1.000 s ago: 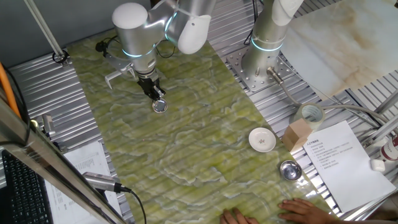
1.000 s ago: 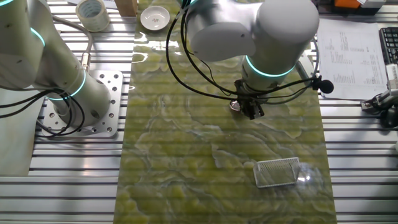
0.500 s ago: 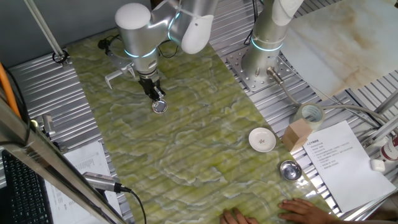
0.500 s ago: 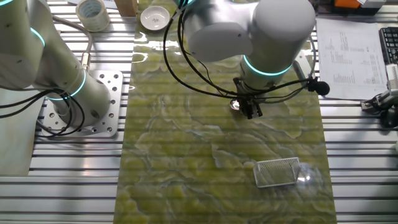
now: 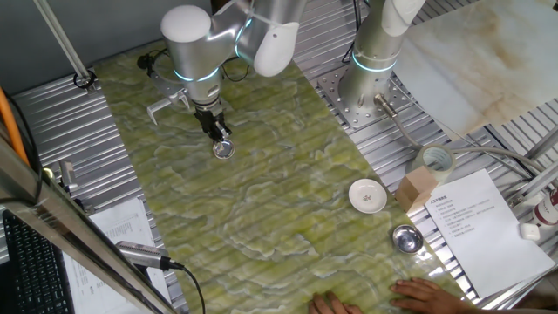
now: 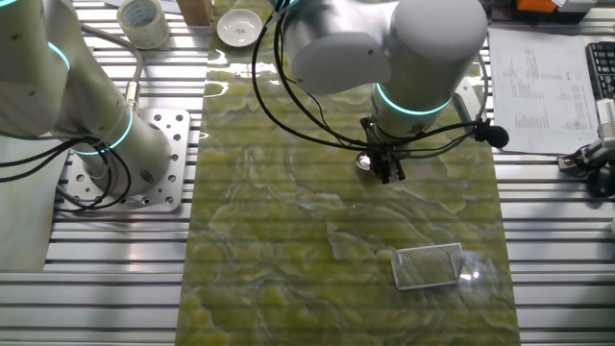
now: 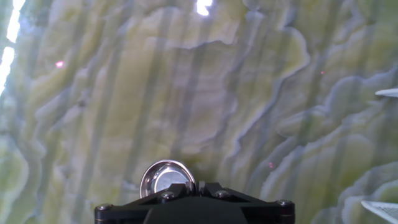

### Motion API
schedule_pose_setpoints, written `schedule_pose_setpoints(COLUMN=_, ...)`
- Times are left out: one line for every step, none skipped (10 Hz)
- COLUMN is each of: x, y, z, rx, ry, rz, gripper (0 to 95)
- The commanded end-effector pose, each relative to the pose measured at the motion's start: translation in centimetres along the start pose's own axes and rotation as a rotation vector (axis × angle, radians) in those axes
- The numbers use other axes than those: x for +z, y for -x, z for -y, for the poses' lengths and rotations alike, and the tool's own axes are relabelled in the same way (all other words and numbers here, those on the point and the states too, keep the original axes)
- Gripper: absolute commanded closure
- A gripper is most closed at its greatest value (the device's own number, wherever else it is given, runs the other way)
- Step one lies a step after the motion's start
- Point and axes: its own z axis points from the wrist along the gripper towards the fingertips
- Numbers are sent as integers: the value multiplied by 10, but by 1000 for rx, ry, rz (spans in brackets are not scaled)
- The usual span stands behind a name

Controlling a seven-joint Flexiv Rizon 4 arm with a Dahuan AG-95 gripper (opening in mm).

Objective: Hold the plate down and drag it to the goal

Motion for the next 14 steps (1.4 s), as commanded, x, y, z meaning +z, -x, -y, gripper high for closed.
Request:
schedule_pose_setpoints(x=2, y=2, z=4, rx=0, ry=7, rz=7, gripper=950)
schedule_pose_setpoints(x=2, y=3, z=5, rx=0, ry=4, rz=5, gripper=950)
schedule_pose_setpoints(x=1, y=5, z=8, rx=-1, ry=5, rz=3, gripper=950)
schedule_pose_setpoints(x=1, y=6, z=11, rx=-5, ry=6, rz=2, gripper=950)
schedule_pose_setpoints(x=1, y=6, z=13, rx=-7, ry=7, rz=2, gripper=950)
schedule_pose_setpoints(x=1, y=6, z=17, rx=-11, ry=10, rz=3, gripper=950)
schedule_pose_setpoints(x=2, y=7, z=20, rx=-14, ry=8, rz=4, gripper=950)
schedule_pose_setpoints(x=2, y=7, z=23, rx=-16, ry=9, rz=5, gripper=950)
schedule_pose_setpoints(x=2, y=8, z=26, rx=-16, ry=9, rz=5, gripper=950)
schedule_pose_setpoints(x=2, y=9, z=29, rx=-18, ry=10, rz=4, gripper=950)
schedule_pose_setpoints(x=1, y=9, z=31, rx=-20, ry=11, rz=3, gripper=950)
schedule_pose_setpoints(x=0, y=9, z=33, rx=-22, ry=9, rz=3, gripper=950)
schedule_pose_setpoints(x=1, y=9, z=37, rx=-28, ry=7, rz=5, gripper=950)
schedule_pose_setpoints(x=1, y=9, z=38, rx=-31, ry=7, rz=6, gripper=950)
